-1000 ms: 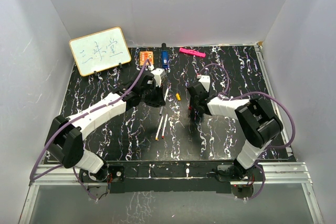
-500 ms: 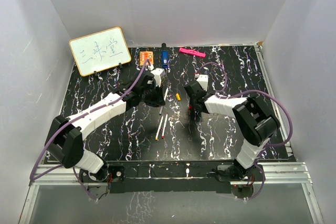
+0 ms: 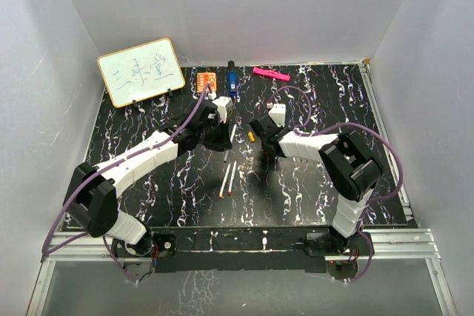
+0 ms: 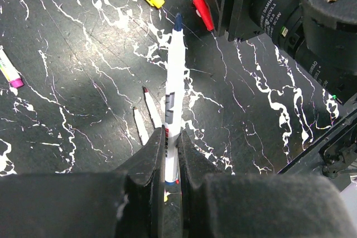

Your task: Insert the pens into the pen caps

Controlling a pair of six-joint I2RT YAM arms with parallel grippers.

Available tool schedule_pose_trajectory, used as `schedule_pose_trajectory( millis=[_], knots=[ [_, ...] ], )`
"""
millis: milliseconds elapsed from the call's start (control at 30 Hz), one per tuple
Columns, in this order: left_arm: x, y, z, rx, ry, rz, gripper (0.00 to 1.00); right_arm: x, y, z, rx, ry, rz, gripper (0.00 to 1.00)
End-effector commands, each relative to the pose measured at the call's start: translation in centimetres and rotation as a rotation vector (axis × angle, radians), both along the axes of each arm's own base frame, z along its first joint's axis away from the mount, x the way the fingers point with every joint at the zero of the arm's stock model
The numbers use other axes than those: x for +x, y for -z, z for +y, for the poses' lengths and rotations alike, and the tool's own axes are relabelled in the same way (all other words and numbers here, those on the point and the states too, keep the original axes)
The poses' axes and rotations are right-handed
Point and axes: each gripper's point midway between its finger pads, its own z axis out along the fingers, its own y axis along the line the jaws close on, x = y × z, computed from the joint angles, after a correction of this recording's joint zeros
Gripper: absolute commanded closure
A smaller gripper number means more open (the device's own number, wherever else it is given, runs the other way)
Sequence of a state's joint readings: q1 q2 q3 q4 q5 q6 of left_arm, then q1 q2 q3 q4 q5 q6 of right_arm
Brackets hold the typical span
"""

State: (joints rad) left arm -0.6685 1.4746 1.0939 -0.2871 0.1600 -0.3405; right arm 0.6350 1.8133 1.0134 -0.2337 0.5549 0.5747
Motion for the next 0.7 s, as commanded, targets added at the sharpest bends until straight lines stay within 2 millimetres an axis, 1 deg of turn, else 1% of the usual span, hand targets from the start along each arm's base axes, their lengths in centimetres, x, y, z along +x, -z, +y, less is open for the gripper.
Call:
schedule_pose_trajectory(
  millis=[0,133,333,500,667],
  knots=[
    [0.4,-2.7,0.4,-0.028,-0.017,-0.060,1.00,-5.0,5.0,-1.8,-0.090,-0.027,0.245,0.75],
    [0.6,-2.9,0.4,-0.027,-0.019,-0.065,1.00,-5.5,5.1,-1.8,-0.080,-0.032,0.264,0.75],
    [0.6,-2.9,0.3,-0.028,-0.015,-0.064,1.00,-6.4,5.1,-2.4,-0.084,-0.027,0.279,0.73],
    [0.7,-3.0,0.2,-0.030,-0.014,-0.065,1.00,-7.0,5.1,-2.3,-0.068,-0.050,0.293,0.72],
    [0.7,-3.0,0.1,-0.030,-0.015,-0.061,1.00,-7.0,5.1,-2.0,-0.055,-0.060,0.298,0.72]
  ],
)
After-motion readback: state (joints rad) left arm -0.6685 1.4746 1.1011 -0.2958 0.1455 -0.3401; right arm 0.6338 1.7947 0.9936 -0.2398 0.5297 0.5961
